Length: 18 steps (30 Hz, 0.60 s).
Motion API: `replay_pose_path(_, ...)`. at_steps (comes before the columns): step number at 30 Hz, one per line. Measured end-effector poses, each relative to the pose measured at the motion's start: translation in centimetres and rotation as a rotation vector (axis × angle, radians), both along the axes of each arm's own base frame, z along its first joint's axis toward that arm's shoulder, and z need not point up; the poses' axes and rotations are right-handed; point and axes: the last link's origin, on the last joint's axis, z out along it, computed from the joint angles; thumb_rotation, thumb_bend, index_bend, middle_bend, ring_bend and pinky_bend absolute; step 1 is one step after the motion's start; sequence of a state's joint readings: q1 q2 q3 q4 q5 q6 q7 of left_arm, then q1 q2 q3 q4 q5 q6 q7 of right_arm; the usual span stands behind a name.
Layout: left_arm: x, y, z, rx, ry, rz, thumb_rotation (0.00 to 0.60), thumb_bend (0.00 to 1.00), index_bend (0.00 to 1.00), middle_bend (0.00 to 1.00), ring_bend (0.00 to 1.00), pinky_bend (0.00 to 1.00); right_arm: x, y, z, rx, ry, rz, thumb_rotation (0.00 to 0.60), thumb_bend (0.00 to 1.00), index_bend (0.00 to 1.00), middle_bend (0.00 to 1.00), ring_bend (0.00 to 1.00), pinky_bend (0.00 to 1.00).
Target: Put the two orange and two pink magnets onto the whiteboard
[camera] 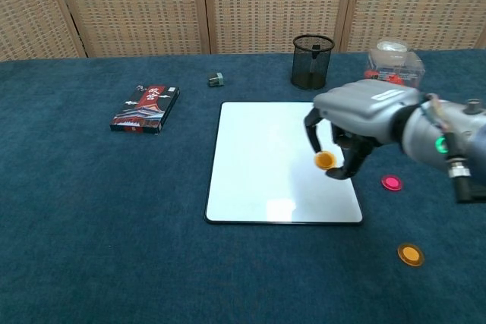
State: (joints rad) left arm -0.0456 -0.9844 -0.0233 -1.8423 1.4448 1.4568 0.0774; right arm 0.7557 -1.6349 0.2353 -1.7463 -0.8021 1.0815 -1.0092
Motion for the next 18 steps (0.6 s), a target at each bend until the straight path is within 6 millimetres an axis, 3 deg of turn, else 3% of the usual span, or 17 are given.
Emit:
replay_pose_path(3, -0.1, 0.1, 0.0, -0.006, -0.004, 0.003, 0.600, 0.09, 0.00, 0.00, 0.00, 0.00, 2.1, 0.1, -1.9, 0.028, 0.005, -0.018, 0.600, 0.36, 0.52, 0.95, 1.00, 1.00)
replay_pose_path(7, -0.2, 0.3, 0.1, -0.008, -0.006, 0.008, 0.600, 0.09, 0.00, 0.00, 0.00, 0.00, 3.4, 0.1, -3.5, 0.044, 0.032, -0.040, 0.600, 0.27, 0.27, 0.95, 1.00, 1.00)
replay_pose_path(8, -0.2, 0.3, 0.1, -0.008, -0.006, 0.008, 0.600, 0.09, 0.00, 0.00, 0.00, 0.00, 3.6, 0.0, -3.7, 0.041, 0.038, -0.044, 0.600, 0.26, 0.25, 0.95, 1.00, 1.00)
replay_pose_path(18, -0.1, 0.3, 0.2, -0.009, -0.010, 0.007, 0.600, 0.09, 0.00, 0.00, 0.00, 0.00, 3.4, 0.3, -1.8, 0.021, 0.019, -0.048, 0.600, 0.26, 0.23, 0.95, 1.00, 1.00)
